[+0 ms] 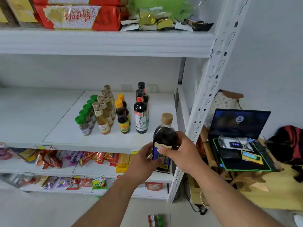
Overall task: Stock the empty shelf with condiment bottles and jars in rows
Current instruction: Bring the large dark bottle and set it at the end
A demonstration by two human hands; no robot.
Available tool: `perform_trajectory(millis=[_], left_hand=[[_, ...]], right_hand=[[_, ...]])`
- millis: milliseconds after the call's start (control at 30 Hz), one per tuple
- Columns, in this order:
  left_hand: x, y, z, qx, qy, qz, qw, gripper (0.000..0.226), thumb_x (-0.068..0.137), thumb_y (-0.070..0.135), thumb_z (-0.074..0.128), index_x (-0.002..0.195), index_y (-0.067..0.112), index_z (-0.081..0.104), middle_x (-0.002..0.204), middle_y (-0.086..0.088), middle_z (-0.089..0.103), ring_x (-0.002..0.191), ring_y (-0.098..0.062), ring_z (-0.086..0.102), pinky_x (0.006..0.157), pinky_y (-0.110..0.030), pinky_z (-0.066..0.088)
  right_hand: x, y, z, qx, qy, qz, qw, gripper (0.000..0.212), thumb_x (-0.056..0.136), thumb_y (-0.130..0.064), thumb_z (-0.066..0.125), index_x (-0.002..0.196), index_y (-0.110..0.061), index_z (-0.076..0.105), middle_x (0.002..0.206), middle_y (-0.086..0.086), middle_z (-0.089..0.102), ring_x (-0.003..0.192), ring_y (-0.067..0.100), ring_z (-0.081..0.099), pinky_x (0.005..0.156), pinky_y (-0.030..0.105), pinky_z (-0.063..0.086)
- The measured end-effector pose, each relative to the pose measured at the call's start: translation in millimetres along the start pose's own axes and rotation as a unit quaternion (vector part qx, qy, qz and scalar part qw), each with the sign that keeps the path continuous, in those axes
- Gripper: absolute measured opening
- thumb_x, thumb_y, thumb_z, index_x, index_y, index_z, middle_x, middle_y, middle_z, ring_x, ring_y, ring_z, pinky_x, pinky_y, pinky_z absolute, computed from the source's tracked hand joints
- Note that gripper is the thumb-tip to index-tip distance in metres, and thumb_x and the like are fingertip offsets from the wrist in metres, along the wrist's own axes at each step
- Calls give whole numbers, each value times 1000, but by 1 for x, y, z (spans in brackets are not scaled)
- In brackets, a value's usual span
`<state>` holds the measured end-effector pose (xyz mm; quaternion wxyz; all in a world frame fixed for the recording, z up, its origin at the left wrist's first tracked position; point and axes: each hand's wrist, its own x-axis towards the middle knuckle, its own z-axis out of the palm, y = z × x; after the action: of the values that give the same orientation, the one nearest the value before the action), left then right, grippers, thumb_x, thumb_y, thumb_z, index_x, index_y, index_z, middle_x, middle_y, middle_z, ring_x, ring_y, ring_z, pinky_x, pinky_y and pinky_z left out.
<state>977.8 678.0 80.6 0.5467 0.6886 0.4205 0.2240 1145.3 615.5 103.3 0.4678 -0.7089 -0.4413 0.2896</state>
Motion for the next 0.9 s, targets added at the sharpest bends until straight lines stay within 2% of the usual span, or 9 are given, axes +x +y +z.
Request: perform_trajectory(millis=[200,300,367,500,600,667,733,833,900], left_hand=[[49,6,11,-16,-8,-10,1000,50,87,24,72,132,37,56,113,22,70,101,3,68,79,-15,55],[74,1,10,-29,-20,-9,999,52,86,17,72,131,36,57,113,20,70,104,4,66,84,-15,51],[88,0,8,-29,-19,-2,999,55,86,14,72,132,39,55,116,21,69,106,10,62,84,-9,46],[112,-5,4,-44,-28,12,999,62,86,6,72,138,34,51,123,16,67,103,13,61,75,0,43],[129,-6,3,-41,-28,22,999,65,85,9,74,140,34,49,122,17,67,103,10,63,75,0,44],[139,-6,2,-41,-25,29,998,65,85,8,75,139,33,49,120,16,69,102,7,65,76,-2,45],[147,-6,3,-37,-25,38,998,63,85,6,74,137,33,50,117,15,70,101,4,66,76,-3,46],[153,-11,7,-35,-28,47,998,62,85,6,75,135,34,51,115,14,70,103,-1,67,80,-7,48],[154,-14,9,-32,-32,45,998,64,84,9,76,137,34,49,118,15,69,106,-3,67,83,-10,49]], right_hand=[[49,12,-7,-5,-9,10,1000,44,74,-38,91,106,-39,60,103,-17,74,98,1,69,91,36,58],[75,15,-3,-6,-3,21,1000,46,75,-34,91,107,-40,59,107,-14,73,102,6,69,92,36,58],[90,18,2,-6,6,29,1000,48,76,-33,90,110,-40,58,109,-15,72,105,8,68,93,35,57],[118,21,12,-18,23,44,999,47,77,-30,89,109,-40,56,106,-17,69,105,8,66,84,22,51],[134,20,14,-24,23,56,998,47,80,-30,87,109,-41,53,101,-26,64,93,-9,60,69,4,42],[143,20,14,-17,17,61,998,47,82,-27,86,113,-38,52,100,-28,61,89,-15,55,62,0,42],[150,23,14,-3,14,66,998,49,84,-23,85,115,-37,51,102,-28,60,91,-12,56,62,-2,42],[155,28,14,7,11,70,997,50,85,-27,84,120,-41,51,111,-24,64,105,2,62,75,6,47],[156,31,15,16,10,75,997,55,85,-31,83,130,-40,53,121,-17,67,115,10,63,92,25,54]])
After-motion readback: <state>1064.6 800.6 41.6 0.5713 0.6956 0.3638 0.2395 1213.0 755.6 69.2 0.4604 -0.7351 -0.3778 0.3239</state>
